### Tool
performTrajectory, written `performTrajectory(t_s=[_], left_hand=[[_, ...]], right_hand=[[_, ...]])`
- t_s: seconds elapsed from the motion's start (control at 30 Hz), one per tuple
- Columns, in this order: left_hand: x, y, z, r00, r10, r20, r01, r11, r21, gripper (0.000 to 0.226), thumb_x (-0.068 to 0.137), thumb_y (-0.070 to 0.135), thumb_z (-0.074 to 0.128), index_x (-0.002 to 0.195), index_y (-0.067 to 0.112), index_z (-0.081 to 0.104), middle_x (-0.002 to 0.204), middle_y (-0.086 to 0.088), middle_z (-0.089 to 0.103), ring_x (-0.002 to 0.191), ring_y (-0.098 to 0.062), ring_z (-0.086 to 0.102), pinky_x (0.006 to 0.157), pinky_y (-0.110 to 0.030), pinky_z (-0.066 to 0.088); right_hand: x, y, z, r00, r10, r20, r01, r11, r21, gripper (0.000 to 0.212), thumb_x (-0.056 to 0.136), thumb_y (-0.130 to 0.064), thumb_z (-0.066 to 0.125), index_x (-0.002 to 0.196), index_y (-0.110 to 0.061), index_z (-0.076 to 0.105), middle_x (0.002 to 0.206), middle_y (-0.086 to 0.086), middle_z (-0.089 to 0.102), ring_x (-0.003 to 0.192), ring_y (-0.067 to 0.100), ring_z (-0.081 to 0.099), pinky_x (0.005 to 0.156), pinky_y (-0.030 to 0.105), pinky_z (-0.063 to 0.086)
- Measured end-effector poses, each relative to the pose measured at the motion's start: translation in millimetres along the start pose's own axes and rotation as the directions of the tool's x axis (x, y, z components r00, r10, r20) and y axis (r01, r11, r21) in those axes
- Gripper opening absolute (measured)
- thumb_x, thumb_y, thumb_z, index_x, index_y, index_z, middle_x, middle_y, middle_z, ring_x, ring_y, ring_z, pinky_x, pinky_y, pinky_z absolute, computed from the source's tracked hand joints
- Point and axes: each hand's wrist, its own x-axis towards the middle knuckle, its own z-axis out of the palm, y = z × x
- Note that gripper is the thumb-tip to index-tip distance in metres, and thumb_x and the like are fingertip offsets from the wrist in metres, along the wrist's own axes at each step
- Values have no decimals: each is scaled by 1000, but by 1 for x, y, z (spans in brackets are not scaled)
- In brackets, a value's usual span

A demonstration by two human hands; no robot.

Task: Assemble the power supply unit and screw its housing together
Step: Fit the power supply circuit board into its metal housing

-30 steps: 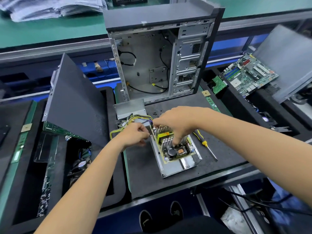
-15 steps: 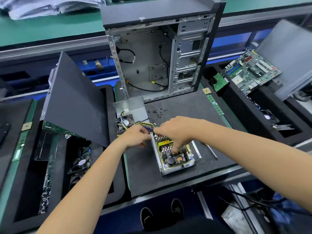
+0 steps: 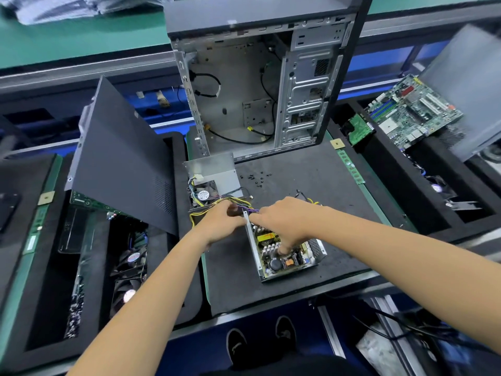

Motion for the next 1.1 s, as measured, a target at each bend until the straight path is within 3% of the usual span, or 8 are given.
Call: performTrajectory(t_s=[0.17, 0.27, 0.33, 0.53, 0.7, 0.8, 0.97, 1.1], left_hand=[[-9, 2, 15, 965, 2, -263, -88, 945, -314, 9, 86, 22, 66, 92, 15, 64, 98, 0, 66, 89, -15, 60, 72, -26, 48], [-14, 12, 15, 945, -268, -185, 5, 579, -816, 17, 91, 29, 62, 93, 13, 63, 93, -2, 64, 80, -16, 58, 60, -24, 42], [-16, 15, 12, 935, -344, -80, 72, 407, -911, 26, 90, 35, 63, 95, 10, 60, 91, -3, 61, 71, -13, 55, 57, -23, 41], [-15, 11, 15, 921, -350, -171, 10, 461, -887, 5, 87, 15, 67, 89, 12, 64, 74, 0, 58, 56, -9, 50, 47, -17, 37], [-24, -1, 24, 958, -203, -204, -124, 348, -929, 15, 86, 4, 56, 76, 11, 64, 69, 3, 61, 61, -10, 52, 56, -22, 37], [-28, -7, 22, 949, -210, -237, -173, 283, -943, 27, 84, 6, 52, 63, 9, 69, 73, -6, 66, 61, -15, 55, 54, -24, 39], [-25, -18, 13, 900, -328, -288, -157, 372, -915, 14, 93, 14, 55, 83, 8, 63, 79, -6, 70, 68, -15, 61, 54, -21, 47], [-23, -28, 9, 902, -391, -183, -12, 402, -916, 23, 95, 34, 56, 89, 13, 60, 71, -8, 67, 58, -16, 58, 53, -23, 48]], right_hand=[[-6, 1, -3, 1000, -19, -2, 19, 1000, -25, 72, 62, -41, 81, 112, -22, 32, 92, -2, 48, 65, 21, 42, 46, 29, 20], [-6, 3, -5, 1000, -25, 16, 25, 999, -29, 72, 63, -40, 81, 114, -21, 35, 95, -1, 51, 57, 15, 35, 45, 28, 18], [-7, 2, -5, 999, -37, 24, 39, 998, -48, 74, 63, -39, 81, 117, -21, 34, 96, 0, 51, 54, 13, 30, 44, 28, 16], [-7, 0, -2, 997, -65, 28, 68, 994, -87, 66, 63, -36, 81, 97, -22, 26, 96, 1, 51, 62, 20, 43, 44, 28, 18], [-6, 1, 5, 997, -74, 26, 75, 994, -75, 64, 63, -31, 80, 106, -20, 34, 97, 1, 49, 80, 26, 57, 53, 32, 32], [-4, 0, 9, 996, -74, 40, 77, 993, -87, 67, 63, -31, 81, 109, -20, 34, 92, -1, 45, 78, 26, 57, 51, 32, 30], [2, 4, 14, 998, -29, 61, 32, 998, -50, 66, 63, -34, 80, 111, -20, 37, 101, 3, 53, 67, 24, 45, 45, 29, 17], [6, 6, 15, 999, -7, 44, 9, 999, -37, 63, 63, -34, 79, 108, -20, 37, 100, 2, 54, 67, 23, 44, 46, 29, 19]])
